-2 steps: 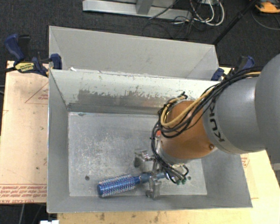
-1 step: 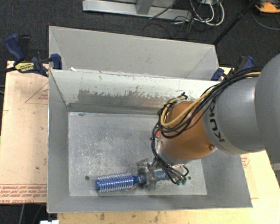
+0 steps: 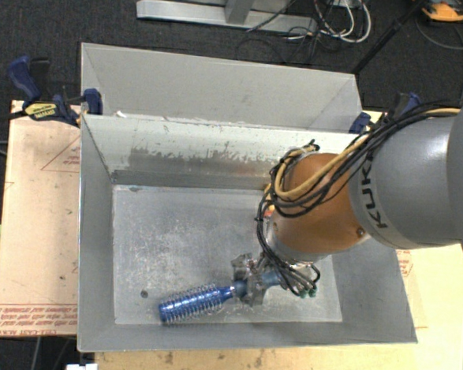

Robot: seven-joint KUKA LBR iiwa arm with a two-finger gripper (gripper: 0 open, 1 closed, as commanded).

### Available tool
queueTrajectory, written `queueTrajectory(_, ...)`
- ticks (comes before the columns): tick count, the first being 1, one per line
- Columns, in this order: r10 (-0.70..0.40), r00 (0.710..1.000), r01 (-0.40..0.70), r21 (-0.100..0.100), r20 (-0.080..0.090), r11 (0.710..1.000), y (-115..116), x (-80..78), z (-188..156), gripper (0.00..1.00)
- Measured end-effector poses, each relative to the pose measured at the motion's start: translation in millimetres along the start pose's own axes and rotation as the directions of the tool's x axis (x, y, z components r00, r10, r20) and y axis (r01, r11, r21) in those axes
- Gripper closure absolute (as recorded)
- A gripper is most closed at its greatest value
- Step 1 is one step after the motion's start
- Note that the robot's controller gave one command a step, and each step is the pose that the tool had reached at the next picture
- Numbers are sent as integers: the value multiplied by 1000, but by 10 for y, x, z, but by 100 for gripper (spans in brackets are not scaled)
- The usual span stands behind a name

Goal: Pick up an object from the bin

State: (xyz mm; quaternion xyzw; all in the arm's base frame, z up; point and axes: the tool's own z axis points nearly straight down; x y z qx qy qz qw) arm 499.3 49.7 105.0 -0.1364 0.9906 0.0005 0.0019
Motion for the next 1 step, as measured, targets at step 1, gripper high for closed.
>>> queueTrajectory(1, 1, 1000, -1, 1, 4, 1000, 5, -18, -683, 100)
